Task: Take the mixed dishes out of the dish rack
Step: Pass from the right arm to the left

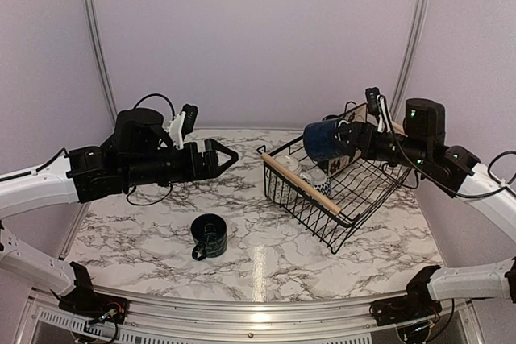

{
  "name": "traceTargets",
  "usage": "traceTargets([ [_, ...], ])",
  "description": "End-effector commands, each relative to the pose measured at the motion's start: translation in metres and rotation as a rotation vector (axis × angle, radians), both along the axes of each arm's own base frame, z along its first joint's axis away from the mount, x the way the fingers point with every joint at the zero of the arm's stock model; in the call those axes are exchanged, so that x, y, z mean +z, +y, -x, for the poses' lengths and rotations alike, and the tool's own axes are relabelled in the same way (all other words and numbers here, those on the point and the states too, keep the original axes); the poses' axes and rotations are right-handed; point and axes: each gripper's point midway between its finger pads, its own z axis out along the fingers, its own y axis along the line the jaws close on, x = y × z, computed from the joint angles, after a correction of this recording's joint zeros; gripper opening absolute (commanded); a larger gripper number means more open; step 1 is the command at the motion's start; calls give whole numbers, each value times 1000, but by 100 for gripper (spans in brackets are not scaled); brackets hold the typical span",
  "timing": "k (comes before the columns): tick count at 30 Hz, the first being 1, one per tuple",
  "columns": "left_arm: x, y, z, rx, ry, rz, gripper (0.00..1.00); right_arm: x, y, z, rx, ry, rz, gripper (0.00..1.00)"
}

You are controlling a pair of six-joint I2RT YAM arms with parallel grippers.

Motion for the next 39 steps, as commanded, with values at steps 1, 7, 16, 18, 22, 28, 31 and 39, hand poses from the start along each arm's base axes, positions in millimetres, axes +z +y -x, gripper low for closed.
traceTargets([
  [1, 51, -27, 25, -222, -17, 326, 99, 85, 27, 30, 228, -248, -259, 1],
  [7, 82, -54, 48, -440, 25, 591, 97, 87, 56, 49, 430, -216, -406, 0],
  [16, 86, -72, 53, -556, 115, 787, 85, 82, 105, 73, 595, -170, -463, 0],
  [18, 87, -72, 54, -566, 119, 817, 84, 80, 110, 75, 608, -161, -471, 0],
  [22, 88, -75, 52, -570, 127, 829, 77, 70, 118, 76, 634, -129, -475, 0],
  [28, 86, -78, 50, -567, 139, 825, 58, 64, 120, 76, 639, -117, -470, 0],
  [31, 82, -82, 48, -570, 155, 821, 51, 61, 121, 75, 641, -113, -464, 0],
  [39, 81, -84, 47, -572, 157, 818, 32, 57, 125, 77, 654, -101, -460, 0],
])
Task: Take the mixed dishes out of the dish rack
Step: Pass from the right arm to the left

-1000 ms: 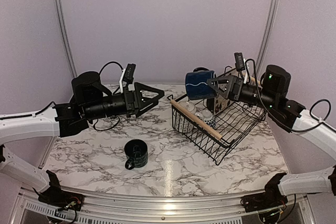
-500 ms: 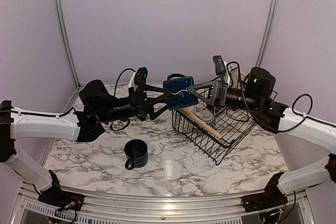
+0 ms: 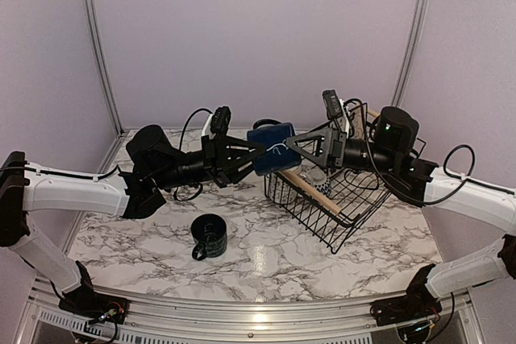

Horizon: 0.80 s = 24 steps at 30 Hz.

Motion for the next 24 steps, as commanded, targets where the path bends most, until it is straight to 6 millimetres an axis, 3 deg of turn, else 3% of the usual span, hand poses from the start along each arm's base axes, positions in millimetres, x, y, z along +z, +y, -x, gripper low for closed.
traceTargets([
  [1, 19, 1, 2, -14, -49, 46, 30, 29, 3, 8, 27, -88, -77, 0],
  [3, 20, 1, 3, -14, -52, 47, 26, 28, 3, 8, 26, -81, -74, 1],
  [9, 23, 5, 5, -13, -69, 51, 8, 24, 4, 7, 29, -72, -73, 18],
  [15, 29, 12, 9, 6, -101, 64, 0, 23, 4, 7, 29, -72, -73, 36],
  [18, 33, 16, 11, 16, -121, 71, 0, 21, 4, 6, 23, -64, -70, 56],
  [21, 36, 21, 14, 26, -140, 70, 0, 19, 3, 5, 9, -53, -66, 85],
  [24, 37, 26, 13, 52, -160, 53, 0, 13, 2, 1, -14, -38, -44, 98],
])
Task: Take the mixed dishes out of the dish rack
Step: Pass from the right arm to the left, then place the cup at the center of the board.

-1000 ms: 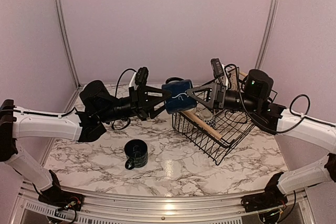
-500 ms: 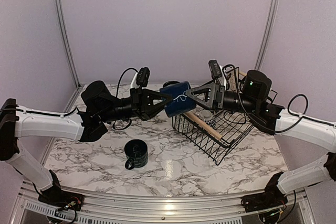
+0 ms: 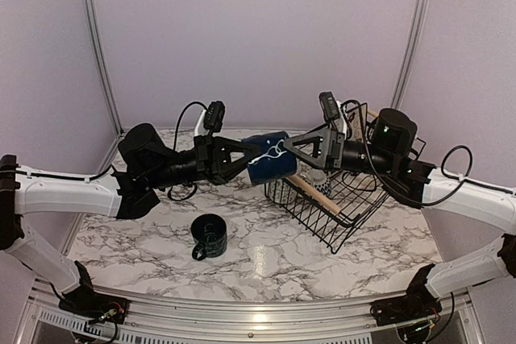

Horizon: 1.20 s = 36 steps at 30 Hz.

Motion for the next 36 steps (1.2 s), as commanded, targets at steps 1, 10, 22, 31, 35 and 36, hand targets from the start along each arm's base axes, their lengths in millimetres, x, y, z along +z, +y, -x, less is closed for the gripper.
traceTargets([
  [1, 26, 20, 4, 51, -55, 39, 0, 13, -3, -6, -46, -86, -19, 98],
  [10, 5, 44, -12, 227, -77, -206, 0, 12, -7, -12, -96, -99, 36, 99],
  [22, -93, 191, -50, 808, -7, -1080, 0, 8, -13, -22, -167, -127, 106, 98],
  [31, -184, 203, -22, 615, 105, -1398, 0, 6, -12, -28, -187, -144, 133, 99],
  [35, -211, 206, -14, 562, 146, -1487, 0, 4, -13, -28, -190, -139, 141, 99],
  [36, -215, 206, -13, 548, 154, -1497, 0, 4, -14, -28, -195, -139, 142, 99],
])
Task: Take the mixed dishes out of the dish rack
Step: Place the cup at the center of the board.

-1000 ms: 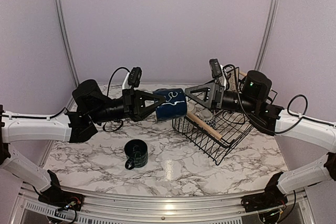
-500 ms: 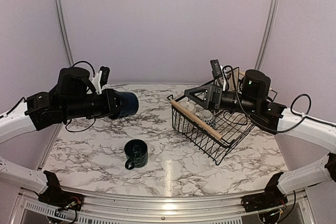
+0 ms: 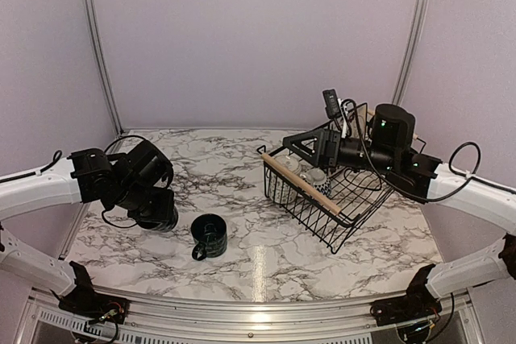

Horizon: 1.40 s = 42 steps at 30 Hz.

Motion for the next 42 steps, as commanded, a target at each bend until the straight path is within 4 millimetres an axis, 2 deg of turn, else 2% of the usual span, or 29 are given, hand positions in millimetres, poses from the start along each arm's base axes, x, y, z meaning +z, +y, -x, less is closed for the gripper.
traceTargets([
  [1, -22, 10, 11, -21, 72, -81, 0, 14, -4, -2, -27, -30, -3, 99],
  [7, -47, 3, 21, -35, 149, -97, 0, 12, -12, 1, -53, -33, 3, 98],
  [16, -67, -13, 28, -80, 189, -127, 0, 13, -10, -1, -51, -32, 0, 99],
  [25, -79, -16, 31, -101, 210, -165, 0, 10, -12, 0, -58, -26, 4, 99],
  [29, -79, -17, 31, -108, 208, -169, 3, 11, -12, 0, -60, -27, 3, 99],
  [36, -75, -18, 30, -108, 198, -160, 22, 15, -14, -1, -69, -40, 22, 99],
  [42, -59, -22, 27, -119, 163, -122, 30, 17, -18, -2, -91, -52, 41, 99],
])
